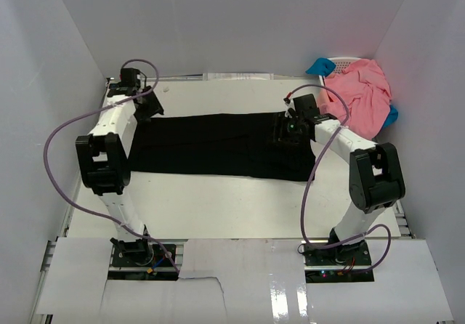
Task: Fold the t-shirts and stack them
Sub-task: Fold the other side of the tshirt into a rectangle
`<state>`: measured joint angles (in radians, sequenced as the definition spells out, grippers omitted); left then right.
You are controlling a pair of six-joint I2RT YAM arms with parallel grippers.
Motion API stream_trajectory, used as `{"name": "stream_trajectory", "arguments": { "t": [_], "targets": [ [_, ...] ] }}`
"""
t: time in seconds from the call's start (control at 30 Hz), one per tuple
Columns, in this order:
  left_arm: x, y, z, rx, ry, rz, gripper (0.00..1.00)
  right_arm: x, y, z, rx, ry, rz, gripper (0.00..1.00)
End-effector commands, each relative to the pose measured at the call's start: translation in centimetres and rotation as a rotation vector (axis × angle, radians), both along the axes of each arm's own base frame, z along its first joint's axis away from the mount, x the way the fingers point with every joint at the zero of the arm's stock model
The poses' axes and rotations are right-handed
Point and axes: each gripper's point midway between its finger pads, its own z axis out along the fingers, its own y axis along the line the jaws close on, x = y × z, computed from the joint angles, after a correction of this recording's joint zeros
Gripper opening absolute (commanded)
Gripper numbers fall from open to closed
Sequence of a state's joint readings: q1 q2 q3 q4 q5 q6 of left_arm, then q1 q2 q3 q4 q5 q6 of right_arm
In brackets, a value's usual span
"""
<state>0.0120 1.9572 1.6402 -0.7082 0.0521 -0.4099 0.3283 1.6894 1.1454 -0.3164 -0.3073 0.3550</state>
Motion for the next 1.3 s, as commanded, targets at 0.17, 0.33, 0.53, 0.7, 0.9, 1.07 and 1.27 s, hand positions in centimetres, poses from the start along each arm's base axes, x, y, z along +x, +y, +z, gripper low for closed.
{"name": "stream_trajectory", "arguments": {
  "t": [0.17,0.33,0.53,0.7,0.9,1.07,1.27],
  "targets": [
    [-1.0,5.2,4.6,-0.143,-0.165,0.177,0.66,3.7,4.0,3.0,0.077,-0.089,0.068,0.56],
    [-2.0,5.7,3.1,-0.234,-0.128,0.188,0.66,2.6,8.6,3.3,0.076,-0.113,0.197,0.56],
    [-2.4,6.1,1.7,-0.301,-0.096,0.202,0.66,1.5,12.9,1.5,0.022,-0.103,0.301,0.45],
    [-1.6,6.9,0.8,-0.29,-0.087,0.217,0.66,1.0,16.0,-0.3,-0.04,-0.092,0.361,0.19],
    [0.2,8.4,-0.5,-0.245,-0.071,0.244,0.65,0.6,17.9,-2.4,-0.092,-0.067,0.389,0.08],
    [1.3,8.9,-2.2,-0.238,-0.045,0.253,0.64,0.2,18.2,-4.4,-0.125,-0.04,0.397,0.08],
    [2.8,9.6,-2.8,-0.226,-0.049,0.255,0.63,-0.4,17.8,-6.6,-0.168,0.001,0.404,0.08]
  ]
}}
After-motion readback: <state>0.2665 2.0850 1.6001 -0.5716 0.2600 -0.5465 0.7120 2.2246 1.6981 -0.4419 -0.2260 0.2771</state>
